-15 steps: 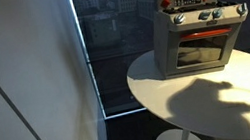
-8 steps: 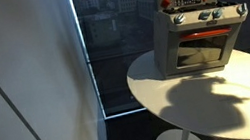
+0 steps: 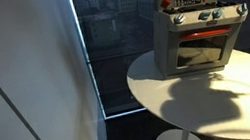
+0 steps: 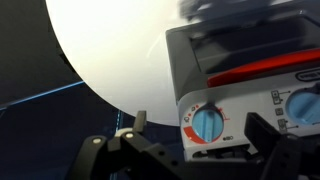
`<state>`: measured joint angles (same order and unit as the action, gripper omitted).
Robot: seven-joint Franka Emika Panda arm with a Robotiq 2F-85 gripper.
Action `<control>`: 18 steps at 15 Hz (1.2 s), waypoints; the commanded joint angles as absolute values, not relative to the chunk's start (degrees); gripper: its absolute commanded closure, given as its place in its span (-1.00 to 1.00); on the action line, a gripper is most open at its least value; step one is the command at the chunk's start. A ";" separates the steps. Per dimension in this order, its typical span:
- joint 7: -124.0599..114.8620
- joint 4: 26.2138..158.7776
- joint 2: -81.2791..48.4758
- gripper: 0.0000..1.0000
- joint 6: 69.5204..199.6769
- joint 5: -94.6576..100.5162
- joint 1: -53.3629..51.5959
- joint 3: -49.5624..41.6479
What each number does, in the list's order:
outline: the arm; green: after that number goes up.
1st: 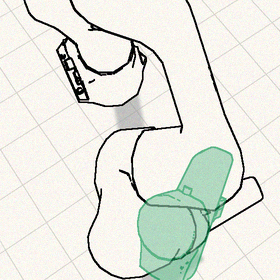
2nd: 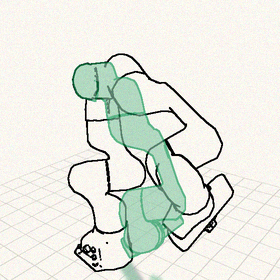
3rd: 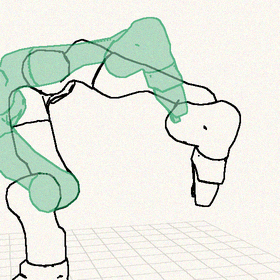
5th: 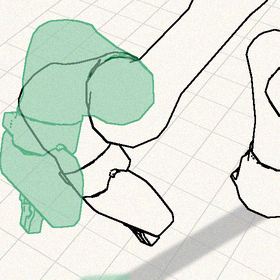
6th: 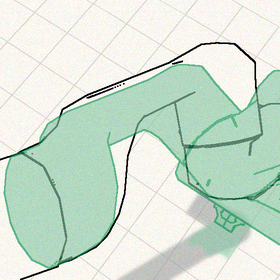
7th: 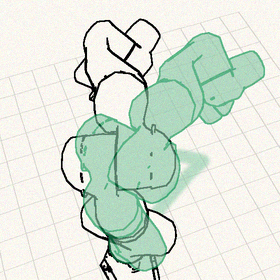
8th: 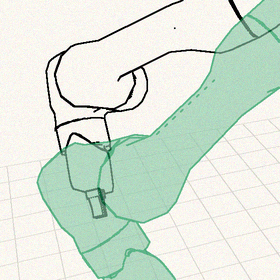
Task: Turn the knob on the right side of the stove to the right
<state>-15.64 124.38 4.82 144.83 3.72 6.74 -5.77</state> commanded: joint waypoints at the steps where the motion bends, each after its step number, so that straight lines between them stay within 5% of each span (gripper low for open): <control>1: -15.42 124.23 4.80 -1.00 144.71 3.54 6.91 -5.66; 18: -13.78 122.56 -2.92 -1.00 158.40 -2.44 5.85 -5.64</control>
<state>-15.30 124.31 -1.50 157.57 -0.70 6.07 -5.67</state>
